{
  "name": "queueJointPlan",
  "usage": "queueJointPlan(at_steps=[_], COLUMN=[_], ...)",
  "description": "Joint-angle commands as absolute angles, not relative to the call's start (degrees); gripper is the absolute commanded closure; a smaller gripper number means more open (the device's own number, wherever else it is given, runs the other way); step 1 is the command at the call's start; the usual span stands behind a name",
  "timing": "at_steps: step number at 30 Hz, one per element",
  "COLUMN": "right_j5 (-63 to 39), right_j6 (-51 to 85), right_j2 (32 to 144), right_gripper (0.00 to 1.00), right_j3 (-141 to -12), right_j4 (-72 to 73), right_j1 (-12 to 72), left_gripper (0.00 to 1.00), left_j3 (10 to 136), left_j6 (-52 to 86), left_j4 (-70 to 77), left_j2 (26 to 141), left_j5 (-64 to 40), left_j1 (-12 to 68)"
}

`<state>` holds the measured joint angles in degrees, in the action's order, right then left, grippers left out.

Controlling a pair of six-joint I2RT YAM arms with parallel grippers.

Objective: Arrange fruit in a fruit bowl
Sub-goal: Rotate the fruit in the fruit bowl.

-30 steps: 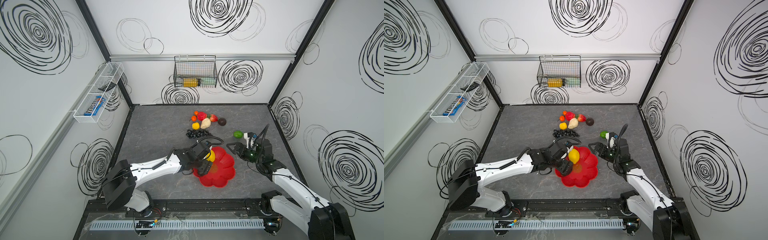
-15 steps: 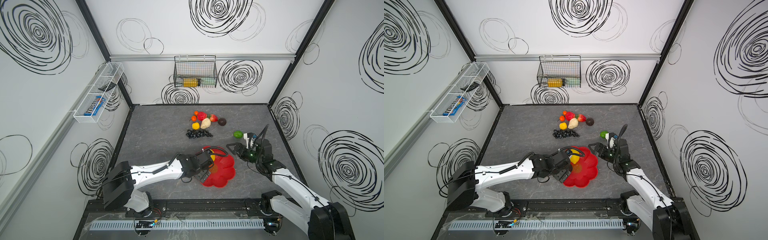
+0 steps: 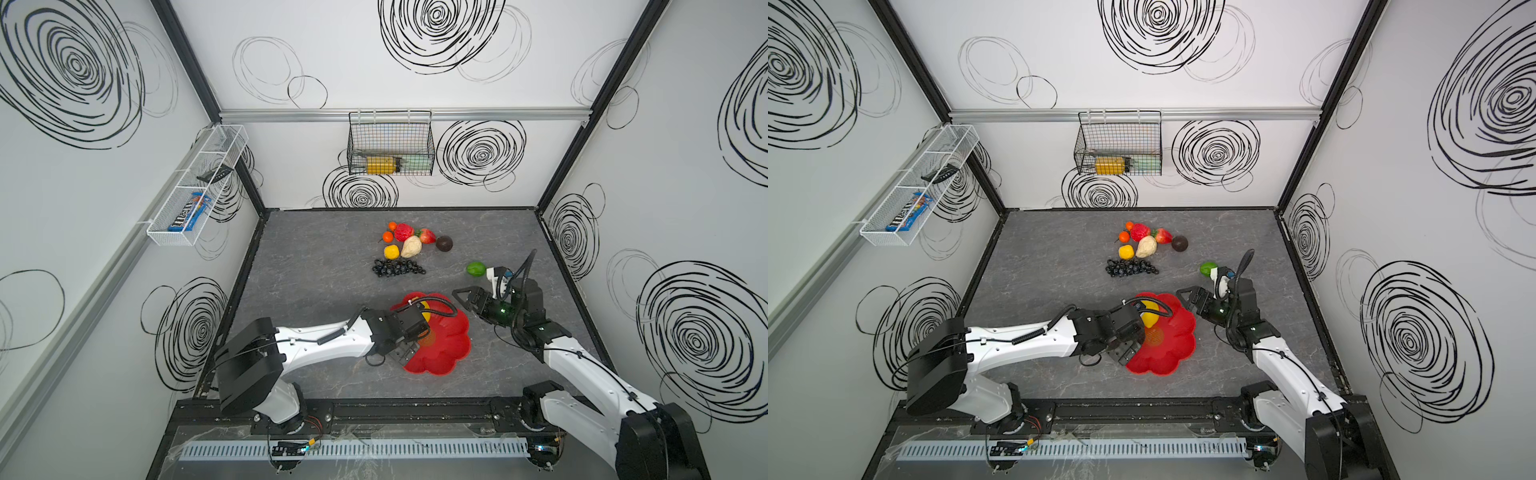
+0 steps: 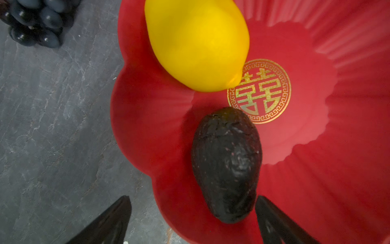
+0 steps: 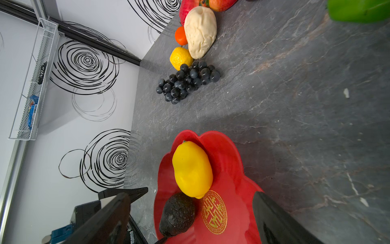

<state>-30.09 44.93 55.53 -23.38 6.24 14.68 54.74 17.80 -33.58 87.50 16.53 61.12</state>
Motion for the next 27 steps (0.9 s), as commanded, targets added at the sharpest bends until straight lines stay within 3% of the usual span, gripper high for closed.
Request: queueJointPlan(at_steps=[1,27], right_j5=[-30.7,-31.29], right_j6=[44.74,45.08], right_j2=[55.92,56.33], right_gripper=[0.05,0.05], right_j3=[-22.83,-22.68], right_j4=[7.34,7.6], right_j1=[14.4,14.14], left_gripper=[0.04,0.0], left_j3=[54.05,57.25], left_j6=[17.2,16.85], left_j4=[-33.55,-31.13], left_j2=[88.63,90.99], left_j5=[15.75,25.47], left_j1=[61.0,55.46])
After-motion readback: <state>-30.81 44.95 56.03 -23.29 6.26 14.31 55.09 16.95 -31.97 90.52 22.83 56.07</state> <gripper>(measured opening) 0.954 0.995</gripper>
